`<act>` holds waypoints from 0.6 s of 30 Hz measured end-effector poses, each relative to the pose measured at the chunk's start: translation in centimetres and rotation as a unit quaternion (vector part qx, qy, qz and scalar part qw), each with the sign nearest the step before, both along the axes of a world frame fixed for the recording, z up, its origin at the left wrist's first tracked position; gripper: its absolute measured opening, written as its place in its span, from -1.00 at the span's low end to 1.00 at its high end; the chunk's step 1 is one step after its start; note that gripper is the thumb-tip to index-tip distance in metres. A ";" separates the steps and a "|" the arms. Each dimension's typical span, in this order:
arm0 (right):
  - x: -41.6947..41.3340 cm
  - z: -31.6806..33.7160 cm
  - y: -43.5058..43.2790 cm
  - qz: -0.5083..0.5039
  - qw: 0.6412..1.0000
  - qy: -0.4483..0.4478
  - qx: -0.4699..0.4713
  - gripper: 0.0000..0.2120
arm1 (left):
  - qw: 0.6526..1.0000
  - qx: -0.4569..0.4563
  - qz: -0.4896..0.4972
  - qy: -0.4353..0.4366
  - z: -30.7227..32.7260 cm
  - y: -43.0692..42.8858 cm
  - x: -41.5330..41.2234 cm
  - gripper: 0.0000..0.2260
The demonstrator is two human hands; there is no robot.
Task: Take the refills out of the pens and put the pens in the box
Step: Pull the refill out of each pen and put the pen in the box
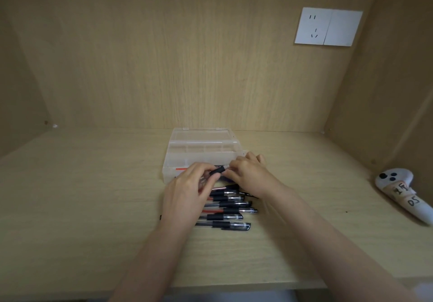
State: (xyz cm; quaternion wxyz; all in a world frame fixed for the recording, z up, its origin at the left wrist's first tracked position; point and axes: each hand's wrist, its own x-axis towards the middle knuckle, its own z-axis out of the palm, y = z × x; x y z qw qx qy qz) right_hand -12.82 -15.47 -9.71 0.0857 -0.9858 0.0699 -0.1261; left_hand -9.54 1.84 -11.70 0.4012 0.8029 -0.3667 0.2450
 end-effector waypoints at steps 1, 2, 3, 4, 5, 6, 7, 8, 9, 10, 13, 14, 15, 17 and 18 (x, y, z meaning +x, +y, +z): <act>0.1 0.1 0.0 0.002 1.000 0.008 -0.007 -0.63 | 1.000 0.001 0.001 0.001 0.0 0.0 0.0 -0.87; 0.2 0.2 0.0 0.004 1.000 0.021 -0.011 -0.64 | 1.000 0.002 0.000 0.002 0.0 0.0 0.0 -0.87; 0.3 0.2 0.0 0.005 0.999 0.035 -0.013 -0.66 | 1.000 0.002 -0.002 0.002 0.0 0.0 0.0 -0.87; 0.4 0.3 0.0 0.007 0.999 0.047 -0.012 -0.69 | 1.000 0.000 -0.004 0.001 0.0 -0.1 0.0 -0.87; 0.5 0.4 -0.1 0.006 0.998 0.059 -0.007 -0.71 | 1.000 -0.001 -0.004 0.000 0.0 -0.1 0.0 -0.87; 0.5 0.5 -0.1 0.007 0.998 0.067 0.000 -0.72 | 1.000 -0.002 -0.003 0.000 0.0 -0.1 0.0 -0.87; 0.5 0.5 -0.2 0.008 0.997 0.071 0.010 -0.72 | 1.000 -0.002 -0.002 0.001 0.0 -0.1 0.0 -0.88; 0.5 0.5 -0.2 0.009 0.997 0.071 0.022 -0.73 | 1.000 -0.001 -0.002 0.002 0.0 -0.1 0.0 -0.88; 0.5 0.5 -0.3 0.009 0.997 0.070 0.034 -0.73 | 1.000 -0.001 -0.002 0.004 0.0 -0.1 0.0 -0.88; 0.5 0.5 -0.3 0.009 0.997 0.068 0.045 -0.74 | 1.000 0.000 -0.002 0.004 0.0 -0.1 0.0 -0.88; 0.7 0.5 -0.4 0.006 0.995 0.082 0.048 -0.73 | 1.000 0.000 -0.004 0.005 0.0 -0.1 0.0 -0.88; 0.7 0.6 -0.4 0.004 0.995 0.091 0.041 -0.70 | 1.000 -0.001 -0.005 0.007 0.0 -0.1 0.0 -0.87; 0.8 0.8 -0.4 0.004 0.994 0.102 0.032 -0.68 | 1.000 -0.002 -0.005 0.008 -0.1 -0.1 0.0 -0.87; 0.8 1.2 -0.4 0.006 0.992 0.124 0.003 -0.66 | 1.000 -0.001 -0.004 0.005 0.0 -0.1 0.0 -0.87; 0.8 1.5 -0.4 0.008 0.990 0.139 -0.014 -0.65 | 1.000 0.000 -0.004 0.004 0.0 -0.1 0.0 -0.87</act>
